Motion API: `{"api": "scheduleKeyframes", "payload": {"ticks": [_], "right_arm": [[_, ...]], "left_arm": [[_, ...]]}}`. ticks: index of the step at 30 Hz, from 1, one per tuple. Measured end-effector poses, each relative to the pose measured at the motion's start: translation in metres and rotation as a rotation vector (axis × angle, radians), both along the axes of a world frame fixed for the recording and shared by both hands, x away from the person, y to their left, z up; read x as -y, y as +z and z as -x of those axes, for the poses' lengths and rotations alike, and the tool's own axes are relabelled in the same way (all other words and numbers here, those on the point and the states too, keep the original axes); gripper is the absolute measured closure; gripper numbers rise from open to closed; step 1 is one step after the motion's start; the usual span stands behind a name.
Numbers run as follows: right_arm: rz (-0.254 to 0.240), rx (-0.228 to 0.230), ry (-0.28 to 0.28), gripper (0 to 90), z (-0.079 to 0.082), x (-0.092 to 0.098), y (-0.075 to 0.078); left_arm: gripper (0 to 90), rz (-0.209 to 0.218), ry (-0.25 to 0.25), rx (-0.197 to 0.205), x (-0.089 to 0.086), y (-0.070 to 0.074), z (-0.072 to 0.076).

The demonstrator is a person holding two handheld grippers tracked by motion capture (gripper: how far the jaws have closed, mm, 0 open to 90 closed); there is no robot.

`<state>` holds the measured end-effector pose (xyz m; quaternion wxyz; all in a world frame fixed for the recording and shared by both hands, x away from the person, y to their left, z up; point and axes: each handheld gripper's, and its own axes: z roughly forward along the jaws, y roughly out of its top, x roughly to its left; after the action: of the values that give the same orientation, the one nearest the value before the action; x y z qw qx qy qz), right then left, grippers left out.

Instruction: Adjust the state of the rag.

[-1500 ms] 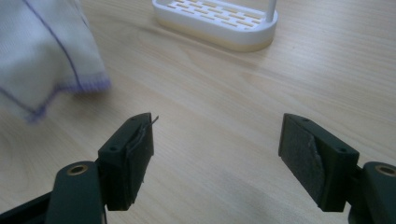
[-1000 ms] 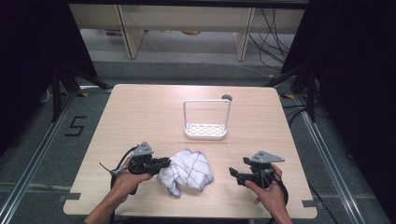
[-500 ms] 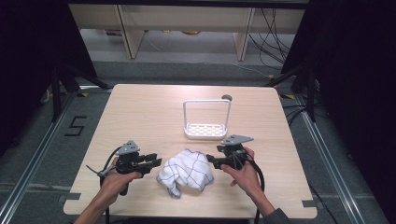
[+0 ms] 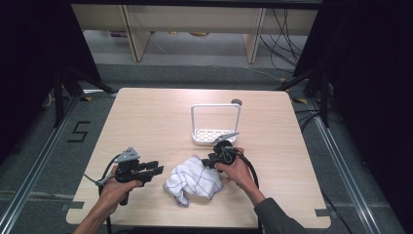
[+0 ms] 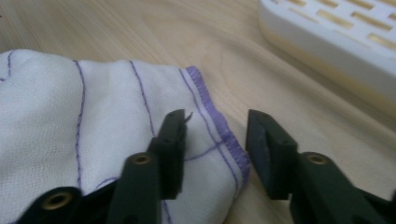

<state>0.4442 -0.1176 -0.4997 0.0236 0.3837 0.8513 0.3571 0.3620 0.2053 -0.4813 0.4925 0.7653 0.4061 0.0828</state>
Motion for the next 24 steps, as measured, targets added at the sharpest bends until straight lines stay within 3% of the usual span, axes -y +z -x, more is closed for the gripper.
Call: {"api": "scheduleKeyframes", "payload": {"ticks": [2,4,6,8,11,14,17,18,21,22,23,24], "right_arm": [[0.008,-0.022,0.004,78.3,-0.001,-0.001,-0.003],[-0.01,0.005,0.036,88.4,0.001,0.001,0.0],[-0.036,0.019,0.079,89.3,0.005,0.003,0.012],[-0.046,0.07,0.129,89.6,0.009,0.004,0.026],[-0.068,0.153,0.182,89.8,0.024,0.003,0.055],[-0.097,0.205,0.235,89.9,0.037,0.002,0.079],[-0.084,0.255,0.252,90.0,0.052,0.001,0.101],[-0.089,0.294,0.266,90.0,0.055,0.0,0.106],[-0.1,0.296,0.276,90.0,0.063,0.002,0.121],[-0.102,0.311,0.292,90.0,0.064,0.002,0.124],[-0.104,0.298,0.282,90.0,0.066,0.004,0.129],[-0.104,0.323,0.297,90.0,0.065,0.004,0.131]], "left_arm": [[62.9,-0.002,0.001,0.001,-0.002,0.0,0.0],[62.7,0.005,0.004,0.006,-0.002,0.0,0.0],[62.5,0.006,0.006,0.005,-0.004,0.001,-0.001],[61.7,0.02,0.02,0.004,-0.003,0.003,-0.004],[59.9,0.013,0.0,0.006,-0.002,0.006,-0.008],[57.6,0.029,-0.006,0.017,0.006,0.011,-0.01],[54.6,0.029,-0.024,0.031,0.011,0.017,-0.012],[54.4,0.026,-0.032,0.026,0.012,0.019,-0.012],[52.3,0.032,-0.042,0.027,0.015,0.022,-0.015],[51.5,0.044,-0.047,0.016,0.016,0.022,-0.016],[50.9,0.061,-0.052,0.017,0.017,0.021,-0.017],[50.5,0.058,-0.049,0.01,0.018,0.022,-0.018]]}}
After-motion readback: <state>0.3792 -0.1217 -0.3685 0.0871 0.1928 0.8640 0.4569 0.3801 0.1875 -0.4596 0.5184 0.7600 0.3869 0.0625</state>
